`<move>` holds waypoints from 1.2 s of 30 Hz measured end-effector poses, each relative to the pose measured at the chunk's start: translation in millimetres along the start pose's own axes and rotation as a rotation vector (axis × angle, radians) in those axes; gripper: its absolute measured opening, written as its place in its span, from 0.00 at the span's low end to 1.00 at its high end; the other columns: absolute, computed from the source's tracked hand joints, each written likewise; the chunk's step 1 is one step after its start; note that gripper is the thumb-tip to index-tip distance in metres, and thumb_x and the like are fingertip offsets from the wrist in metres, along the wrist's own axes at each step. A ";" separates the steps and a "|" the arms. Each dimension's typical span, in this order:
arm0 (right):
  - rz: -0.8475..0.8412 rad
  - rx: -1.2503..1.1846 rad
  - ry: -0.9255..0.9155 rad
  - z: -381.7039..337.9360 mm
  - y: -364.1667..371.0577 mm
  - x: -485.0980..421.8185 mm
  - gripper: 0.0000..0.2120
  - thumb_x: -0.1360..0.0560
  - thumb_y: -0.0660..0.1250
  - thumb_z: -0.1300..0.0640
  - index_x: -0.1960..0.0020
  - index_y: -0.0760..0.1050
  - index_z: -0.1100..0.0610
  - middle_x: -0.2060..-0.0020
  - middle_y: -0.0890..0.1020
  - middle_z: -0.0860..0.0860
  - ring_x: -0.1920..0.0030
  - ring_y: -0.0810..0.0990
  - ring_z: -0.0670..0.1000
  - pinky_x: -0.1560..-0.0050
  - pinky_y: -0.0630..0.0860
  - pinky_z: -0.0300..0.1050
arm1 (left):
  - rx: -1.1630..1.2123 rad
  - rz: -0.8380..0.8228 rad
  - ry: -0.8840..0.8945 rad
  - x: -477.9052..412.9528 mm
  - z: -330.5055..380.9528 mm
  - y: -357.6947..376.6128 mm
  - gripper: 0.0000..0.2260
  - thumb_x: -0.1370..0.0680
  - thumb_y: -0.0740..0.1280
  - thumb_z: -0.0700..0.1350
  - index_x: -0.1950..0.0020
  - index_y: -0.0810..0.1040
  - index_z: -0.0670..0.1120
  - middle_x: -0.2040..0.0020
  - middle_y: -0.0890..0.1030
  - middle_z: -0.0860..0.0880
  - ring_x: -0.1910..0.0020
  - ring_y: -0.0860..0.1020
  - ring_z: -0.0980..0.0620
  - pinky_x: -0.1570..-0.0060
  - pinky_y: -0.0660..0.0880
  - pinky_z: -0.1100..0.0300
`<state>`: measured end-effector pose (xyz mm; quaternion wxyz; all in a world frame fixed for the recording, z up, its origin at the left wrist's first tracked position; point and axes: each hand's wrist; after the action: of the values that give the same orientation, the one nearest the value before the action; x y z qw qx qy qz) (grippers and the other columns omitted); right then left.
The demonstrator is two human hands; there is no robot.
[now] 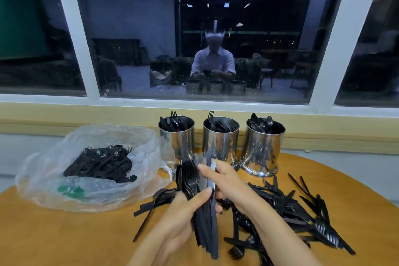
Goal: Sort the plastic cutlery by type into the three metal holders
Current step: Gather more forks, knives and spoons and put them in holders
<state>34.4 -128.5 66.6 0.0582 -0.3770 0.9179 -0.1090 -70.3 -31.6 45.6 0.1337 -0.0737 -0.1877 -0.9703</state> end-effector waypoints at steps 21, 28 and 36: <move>0.439 -0.446 -0.158 -0.9 -3.0 -45.7 0.07 0.16 0.54 0.55 0.47 0.68 0.57 0.66 0.74 0.51 0.71 0.73 0.47 0.67 0.74 0.41 | 0.289 0.302 0.079 -33.6 6.1 -16.1 0.08 0.19 0.63 0.38 0.44 0.80 0.38 0.48 0.85 0.42 0.48 0.84 0.48 0.37 0.73 0.50; 0.479 -0.428 -0.237 -69.6 -22.2 -149.9 0.12 0.18 0.62 0.56 0.60 0.65 0.56 0.72 0.65 0.50 0.76 0.60 0.45 0.76 0.58 0.37 | 0.229 0.320 0.103 -70.1 29.1 -58.9 0.10 0.18 0.61 0.41 0.41 0.78 0.39 0.69 0.74 0.50 0.73 0.71 0.55 0.62 0.72 0.57; 0.542 -0.422 -0.485 -83.5 15.0 -255.9 0.15 0.18 0.61 0.55 0.62 0.62 0.56 0.74 0.65 0.50 0.77 0.64 0.46 0.75 0.64 0.40 | 0.181 0.303 0.131 -104.6 45.5 -86.5 0.08 0.19 0.63 0.44 0.44 0.79 0.42 0.69 0.70 0.50 0.71 0.66 0.53 0.59 0.70 0.55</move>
<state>189.9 75.4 150.2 0.2208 -0.1403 0.9458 0.1925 8.9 87.5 37.4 0.2965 -0.0255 -0.2516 -0.9209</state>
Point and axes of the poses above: each hand's wrist, its own x-axis away from the middle knuckle, its own y-axis out of the palm, z = x × y
